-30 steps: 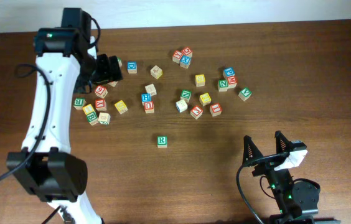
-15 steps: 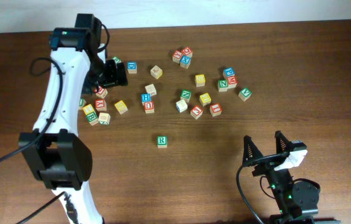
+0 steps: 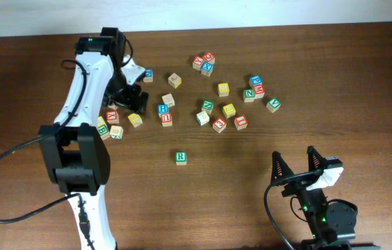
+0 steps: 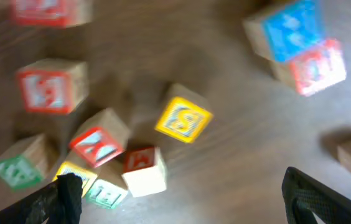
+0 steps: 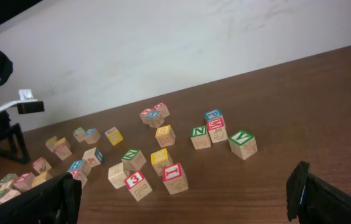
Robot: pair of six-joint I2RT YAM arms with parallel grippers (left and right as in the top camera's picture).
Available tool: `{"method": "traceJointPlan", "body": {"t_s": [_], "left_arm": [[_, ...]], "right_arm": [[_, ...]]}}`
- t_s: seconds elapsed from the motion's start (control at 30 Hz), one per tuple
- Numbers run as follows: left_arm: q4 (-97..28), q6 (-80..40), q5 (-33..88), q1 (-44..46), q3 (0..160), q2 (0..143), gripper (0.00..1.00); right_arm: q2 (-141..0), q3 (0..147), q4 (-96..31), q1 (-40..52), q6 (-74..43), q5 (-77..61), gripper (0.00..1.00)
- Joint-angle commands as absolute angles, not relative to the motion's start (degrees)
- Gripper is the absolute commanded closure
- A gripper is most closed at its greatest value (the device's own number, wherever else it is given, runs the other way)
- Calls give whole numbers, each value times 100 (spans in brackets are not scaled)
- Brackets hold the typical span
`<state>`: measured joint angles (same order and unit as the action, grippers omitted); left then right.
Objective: Spell out RSS
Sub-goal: 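Lower the left gripper and grasp the yellow S block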
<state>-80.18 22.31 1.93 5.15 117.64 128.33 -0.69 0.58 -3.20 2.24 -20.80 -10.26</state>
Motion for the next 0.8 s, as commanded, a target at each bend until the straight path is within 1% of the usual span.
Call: {"method": "traceJointPlan", "body": {"t_s": [0.0,0.1,0.27,0.3,0.37,0.4,0.43,0.47,0.6,0.73,0.77], "left_arm": [[-8012,3227,519,703,11817,12853,7],[-7841,3288,303,725,11817,12866,11],[-7878,3546,298,725,11804,13056,10],[-7898,3673,296,725,11778,13109,11],[-7911,4110,174,716,11673,13159,24],[-7896,4329,126,703,11590,13181,24],[-7859,4401,119,692,11518,13185,18],[-7769,4431,113,685,11434,13192,1],[-7286,4491,54,681,11153,13192,0],[-6853,4493,-279,681,10938,13192,1],[-6761,4493,-305,681,10888,13203,2]], "right_arm": [[-51,32,-346,261,-2086,-1116,2],[-51,32,-349,261,-2086,-1116,1],[-51,32,-349,261,-2086,-1116,2],[-51,32,-349,261,-2086,-1116,2],[-51,32,-346,261,-2086,-1116,2],[-51,32,-346,261,-2086,-1116,2],[-51,32,-349,261,-2086,-1116,2],[-51,32,-349,261,-2086,-1116,2],[-51,32,-349,261,-2086,-1116,2],[-51,32,-349,261,-2086,-1116,2],[-51,32,-349,261,-2086,-1116,2]]}}
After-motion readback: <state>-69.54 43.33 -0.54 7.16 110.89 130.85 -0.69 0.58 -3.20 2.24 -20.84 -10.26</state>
